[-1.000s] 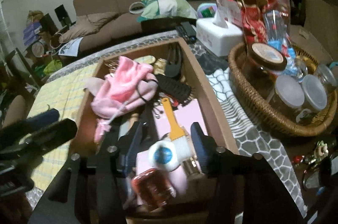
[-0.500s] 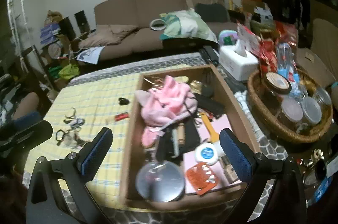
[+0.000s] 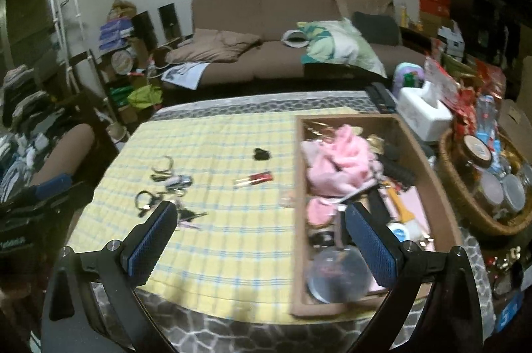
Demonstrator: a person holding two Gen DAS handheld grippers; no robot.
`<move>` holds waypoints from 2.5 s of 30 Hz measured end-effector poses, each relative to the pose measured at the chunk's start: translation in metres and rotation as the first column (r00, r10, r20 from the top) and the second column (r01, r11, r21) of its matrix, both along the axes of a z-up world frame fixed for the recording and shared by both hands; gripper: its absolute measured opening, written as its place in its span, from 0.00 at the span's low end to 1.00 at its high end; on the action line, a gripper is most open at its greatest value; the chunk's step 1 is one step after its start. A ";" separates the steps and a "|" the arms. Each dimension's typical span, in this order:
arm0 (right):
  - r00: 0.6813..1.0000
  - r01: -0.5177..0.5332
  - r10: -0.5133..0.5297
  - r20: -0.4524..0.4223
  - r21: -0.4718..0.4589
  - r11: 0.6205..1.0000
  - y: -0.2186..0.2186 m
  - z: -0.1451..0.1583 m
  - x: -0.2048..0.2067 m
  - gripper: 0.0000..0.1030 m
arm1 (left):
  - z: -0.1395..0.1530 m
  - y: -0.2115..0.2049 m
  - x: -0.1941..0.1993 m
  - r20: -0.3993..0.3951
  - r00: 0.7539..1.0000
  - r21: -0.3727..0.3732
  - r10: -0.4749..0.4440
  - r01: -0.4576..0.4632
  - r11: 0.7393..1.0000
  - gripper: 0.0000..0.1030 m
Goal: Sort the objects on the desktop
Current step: 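Move both open tools back over the plaid bed, then grasp black cord with left tool while right tool grasps clear plastic bag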
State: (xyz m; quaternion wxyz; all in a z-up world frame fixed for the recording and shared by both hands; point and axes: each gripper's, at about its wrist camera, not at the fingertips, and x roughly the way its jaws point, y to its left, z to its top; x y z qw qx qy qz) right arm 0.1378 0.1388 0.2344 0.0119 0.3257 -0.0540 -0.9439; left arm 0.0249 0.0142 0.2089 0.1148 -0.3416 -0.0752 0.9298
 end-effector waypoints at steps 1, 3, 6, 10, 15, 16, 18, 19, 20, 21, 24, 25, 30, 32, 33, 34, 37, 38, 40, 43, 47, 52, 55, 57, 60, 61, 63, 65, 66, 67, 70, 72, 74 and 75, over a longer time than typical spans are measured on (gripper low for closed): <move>1.000 -0.009 0.009 0.003 0.001 1.000 -0.006 -0.001 -0.002 1.00 | -0.003 -0.012 0.000 0.005 1.000 -0.003 0.016 -0.016 1.000 1.00; 0.999 -0.034 0.034 0.009 0.000 0.999 -0.021 -0.004 -0.008 1.00 | -0.010 -0.033 -0.001 0.018 0.999 -0.011 0.048 -0.047 0.999 1.00; 0.998 -0.063 0.063 0.020 -0.005 0.998 -0.040 -0.012 -0.016 1.00 | -0.023 -0.057 -0.005 0.038 0.996 -0.019 0.083 -0.082 0.996 1.00; 0.994 -0.096 0.096 0.042 -0.011 0.995 -0.062 -0.027 -0.031 1.00 | -0.045 -0.088 -0.012 0.075 0.989 -0.029 0.131 -0.129 0.991 1.00; 0.991 -0.127 0.128 0.047 -0.029 0.992 -0.083 -0.045 -0.047 1.00 | -0.074 -0.114 -0.024 0.115 0.978 -0.026 0.172 -0.170 0.985 1.00; 0.990 -0.132 0.133 0.047 -0.030 0.991 -0.086 -0.047 -0.049 1.00 | -0.080 -0.119 -0.026 0.125 0.976 -0.023 0.181 -0.179 0.984 1.00; 0.987 -0.147 0.149 0.055 -0.032 0.989 -0.093 -0.056 -0.057 1.00 | -0.091 -0.126 -0.033 0.145 0.971 -0.015 0.193 -0.193 0.981 1.00; 0.986 -0.154 0.156 0.059 -0.035 0.988 -0.096 -0.059 -0.061 1.00 | -0.097 -0.129 -0.036 0.152 0.968 -0.014 0.199 -0.199 0.980 1.00; 0.985 -0.162 0.164 0.061 -0.039 0.986 -0.098 -0.063 -0.065 1.00 | -0.102 -0.131 -0.039 0.156 0.967 -0.014 0.201 -0.201 0.980 1.00; 0.983 -0.171 0.173 0.065 -0.045 0.984 -0.101 -0.068 -0.069 1.00 | -0.107 -0.133 -0.042 0.161 0.966 -0.016 0.203 -0.203 0.979 1.00; 0.976 -0.197 0.201 0.086 -0.053 0.979 -0.110 -0.084 -0.081 1.00 | -0.125 -0.136 -0.054 0.186 0.961 -0.026 0.204 -0.203 0.979 1.00; 0.974 -0.203 0.207 0.090 -0.054 0.978 -0.112 -0.087 -0.083 1.00 | -0.131 -0.137 -0.059 0.199 0.959 -0.028 0.204 -0.203 0.979 1.00; 0.962 -0.234 0.239 0.136 -0.052 0.971 -0.122 -0.116 -0.102 0.99 | -0.154 -0.128 -0.079 0.228 0.959 -0.051 0.167 -0.159 0.986 1.00; 0.957 -0.244 0.250 0.149 -0.060 0.968 -0.122 -0.126 -0.108 0.97 | -0.158 -0.122 -0.084 0.229 0.963 -0.058 0.140 -0.130 0.990 1.00; 0.954 -0.247 0.254 0.159 -0.065 0.967 -0.121 -0.132 -0.111 0.95 | -0.161 -0.117 -0.086 0.231 0.965 -0.065 0.122 -0.110 0.992 0.99; 0.952 -0.247 0.256 0.168 -0.068 0.967 -0.119 -0.136 -0.114 0.89 | -0.165 -0.110 -0.090 0.237 0.966 -0.078 0.102 -0.085 0.993 0.97; 0.950 -0.228 0.240 0.199 -0.082 0.970 -0.108 -0.149 -0.122 0.77 | -0.175 -0.090 -0.099 0.244 0.968 -0.138 0.048 -0.014 0.990 0.84; 0.950 -0.225 0.238 0.204 -0.088 0.970 -0.106 -0.150 -0.124 0.75 | -0.178 -0.083 -0.101 0.241 0.970 -0.161 0.029 0.011 0.987 0.81; 0.950 -0.219 0.233 0.209 -0.091 0.972 -0.099 -0.153 -0.127 0.73 | -0.181 -0.073 -0.105 0.234 0.972 -0.188 0.001 0.044 0.981 0.81; 0.950 -0.223 0.238 0.202 -0.095 0.970 -0.092 -0.153 -0.131 0.73 | -0.188 -0.064 -0.114 0.233 0.972 -0.213 -0.013 0.064 0.975 0.76; 0.947 -0.231 0.255 0.197 -0.137 0.963 -0.087 -0.155 -0.137 0.73 | -0.195 -0.062 -0.121 0.235 0.972 -0.211 -0.028 0.079 0.974 0.70; 0.935 -0.269 0.294 0.199 -0.142 0.953 -0.098 -0.160 -0.147 0.73 | -0.195 -0.057 -0.120 0.234 0.971 -0.230 -0.057 0.112 0.967 0.23; 0.925 -0.299 0.326 0.192 -0.160 0.941 -0.108 -0.162 -0.152 0.73 | -0.193 -0.068 -0.122 0.255 0.966 -0.162 -0.042 0.085 0.983 0.09; 0.917 -0.324 0.353 0.188 -0.167 0.931 -0.119 -0.163 -0.155 0.73 | -0.192 -0.080 -0.123 0.270 0.962 -0.095 -0.034 0.061 0.994 0.08; 0.903 -0.362 0.385 0.193 -0.146 0.921 -0.136 -0.170 -0.161 0.73 | -0.186 -0.097 -0.122 0.272 0.962 -0.022 -0.012 0.019 1.000 0.08; 0.900 -0.366 0.389 0.197 -0.144 0.919 -0.140 -0.173 -0.162 0.73 | -0.182 -0.104 -0.121 0.267 0.964 0.011 -0.005 0.002 1.000 0.08; 0.893 -0.368 0.395 0.215 -0.156 0.917 -0.149 -0.181 -0.167 0.73 | -0.175 -0.113 -0.118 0.252 0.968 0.045 0.010 -0.022 0.999 0.08; 0.891 -0.362 0.394 0.228 -0.169 0.917 -0.155 -0.188 -0.173 0.74 | -0.167 -0.120 -0.116 0.233 0.972 0.064 0.021 -0.037 0.997 0.08; 0.894 -0.357 0.386 0.228 -0.161 0.920 -0.157 -0.190 -0.175 0.74 | -0.164 -0.123 -0.115 0.228 0.973 0.070 0.026 -0.043 0.997 0.08; 0.894 -0.356 0.385 0.228 -0.158 0.921 -0.159 -0.193 -0.177 0.72 | -0.162 -0.125 -0.115 0.227 0.973 0.078 0.033 -0.052 0.996 0.08; 0.900 -0.355 0.374 0.222 -0.124 0.927 -0.163 -0.192 -0.178 0.43 | -0.160 -0.130 -0.116 0.230 0.972 0.103 0.038 -0.063 0.993 0.08; 0.899 -0.364 0.381 0.216 -0.115 0.924 -0.164 -0.189 -0.175 0.30 | -0.160 -0.130 -0.117 0.233 0.972 0.102 0.037 -0.063 0.993 0.08; 0.899 -0.371 0.382 0.214 -0.091 0.924 -0.164 -0.184 -0.172 0.30 | -0.160 -0.130 -0.117 0.234 0.972 0.105 0.034 -0.059 0.993 0.08; 0.900 -0.373 0.383 0.207 -0.087 0.924 -0.163 -0.182 -0.170 0.30 | -0.159 -0.129 -0.117 0.233 0.972 0.105 0.032 -0.058 0.993 0.08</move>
